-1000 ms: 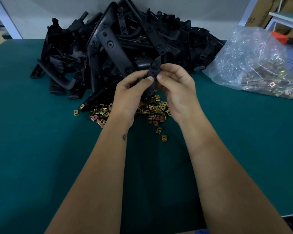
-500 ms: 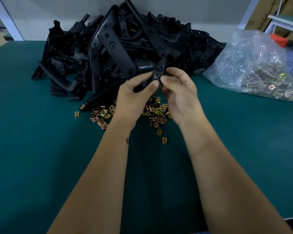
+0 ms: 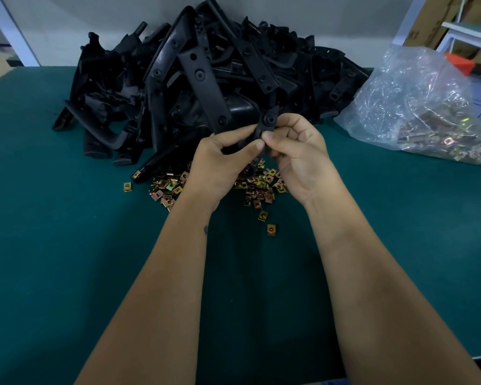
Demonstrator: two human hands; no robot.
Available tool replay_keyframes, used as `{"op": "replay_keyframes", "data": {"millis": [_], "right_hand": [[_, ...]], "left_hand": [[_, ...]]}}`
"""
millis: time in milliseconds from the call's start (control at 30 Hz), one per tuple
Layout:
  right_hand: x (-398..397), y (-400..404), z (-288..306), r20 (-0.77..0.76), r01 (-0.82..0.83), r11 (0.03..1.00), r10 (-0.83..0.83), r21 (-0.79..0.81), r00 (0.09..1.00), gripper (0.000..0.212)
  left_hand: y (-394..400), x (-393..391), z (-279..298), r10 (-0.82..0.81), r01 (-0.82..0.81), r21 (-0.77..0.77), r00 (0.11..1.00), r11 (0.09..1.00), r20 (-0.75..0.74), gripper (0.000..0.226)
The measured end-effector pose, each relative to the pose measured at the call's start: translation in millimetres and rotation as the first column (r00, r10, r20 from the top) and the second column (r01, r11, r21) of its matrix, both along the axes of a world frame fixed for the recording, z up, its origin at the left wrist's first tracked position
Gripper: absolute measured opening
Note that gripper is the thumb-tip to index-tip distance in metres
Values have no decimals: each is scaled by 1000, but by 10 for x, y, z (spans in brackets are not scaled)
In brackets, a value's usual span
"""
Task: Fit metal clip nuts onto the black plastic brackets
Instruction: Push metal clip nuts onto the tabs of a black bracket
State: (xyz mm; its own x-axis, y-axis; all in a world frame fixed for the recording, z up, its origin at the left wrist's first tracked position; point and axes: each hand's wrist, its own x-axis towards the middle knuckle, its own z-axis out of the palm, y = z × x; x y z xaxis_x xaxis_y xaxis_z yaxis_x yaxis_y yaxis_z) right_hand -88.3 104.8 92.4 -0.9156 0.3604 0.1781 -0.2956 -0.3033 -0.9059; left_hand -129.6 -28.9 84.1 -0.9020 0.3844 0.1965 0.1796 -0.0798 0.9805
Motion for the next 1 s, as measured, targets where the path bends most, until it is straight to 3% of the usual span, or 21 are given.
{"op": "replay_keyframes", "data": {"millis": [467,667,767,833,900,1000], "right_hand": [[-17,-22,-12,26,16,993,-13,-115,1000,20],[-35,-94,29,20,41,990,-39,-133,999,8],[-45,-102,3,81,119,991,-124,66,989,15],[-52,-112,-33,120,188,905,-251,382,961,12],[-59,-143,-76,88,185,710,-329,680,940,13],[-70,-203,-148,64,55,383,-290,922,955,11]], "left_hand": [[20,-10,-20,-7,7,34,1000,999,-1,36],[49,3,-10,-43,12,230,990,973,131,21],[3,-39,31,-38,-53,382,973,923,227,16],[-59,-81,56,-39,-109,477,956,872,290,16],[-119,-118,61,-42,-151,544,945,825,325,20],[-176,-144,56,-42,-170,582,942,795,333,30]]}}
